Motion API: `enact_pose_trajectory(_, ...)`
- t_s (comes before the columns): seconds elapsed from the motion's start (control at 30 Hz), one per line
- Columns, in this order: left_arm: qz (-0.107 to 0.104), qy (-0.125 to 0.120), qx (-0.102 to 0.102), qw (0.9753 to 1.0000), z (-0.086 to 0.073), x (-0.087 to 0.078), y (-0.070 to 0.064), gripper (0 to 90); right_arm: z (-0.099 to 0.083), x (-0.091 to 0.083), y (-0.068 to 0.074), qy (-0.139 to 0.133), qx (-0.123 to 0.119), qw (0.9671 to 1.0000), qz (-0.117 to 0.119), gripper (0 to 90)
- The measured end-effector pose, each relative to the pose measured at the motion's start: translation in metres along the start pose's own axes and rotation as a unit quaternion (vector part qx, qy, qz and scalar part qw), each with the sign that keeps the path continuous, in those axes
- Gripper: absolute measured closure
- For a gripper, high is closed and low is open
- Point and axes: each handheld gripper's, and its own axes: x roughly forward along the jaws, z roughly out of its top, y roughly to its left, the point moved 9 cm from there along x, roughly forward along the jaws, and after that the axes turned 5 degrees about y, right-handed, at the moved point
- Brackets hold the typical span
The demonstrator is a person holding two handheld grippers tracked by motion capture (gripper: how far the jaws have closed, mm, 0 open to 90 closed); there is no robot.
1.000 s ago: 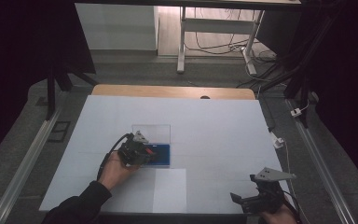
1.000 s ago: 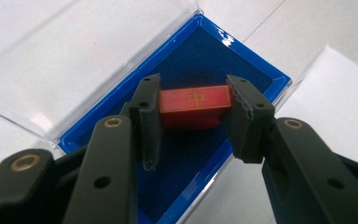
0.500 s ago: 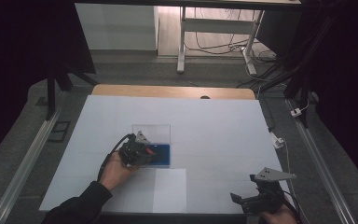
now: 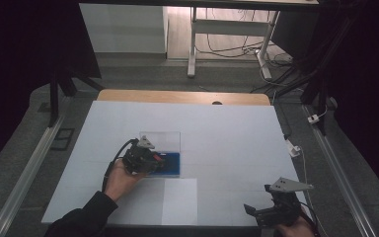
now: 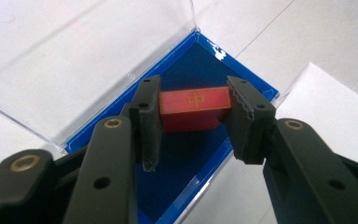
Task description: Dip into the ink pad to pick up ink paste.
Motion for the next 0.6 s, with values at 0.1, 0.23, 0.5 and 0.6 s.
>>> enact_pose_trajectory(0.1,0.003,0.003,0.001,1.0,-0.001,-0.002,0.0,58.1,0.0,0.0,0.0,-0.003,0.002,1.0,0.002,0.0)
enact_pose_trajectory(0.23,0.004,0.001,0.003,1.0,-0.002,-0.007,0.0,58.1,0.0,-0.001,0.0,-0.004,-0.001,1.0,0.001,0.0)
enact_pose_trajectory(0.5,0.002,-0.011,0.002,0.9999,-0.001,-0.016,-0.001,58.1,0.001,-0.001,0.0,-0.005,0.0,1.0,0.001,0.0)
enact_pose_trajectory(0.6,-0.001,-0.013,0.001,0.9999,-0.001,-0.019,-0.003,58.1,0.0,0.0,0.0,-0.004,0.0,1.0,0.001,0.0)
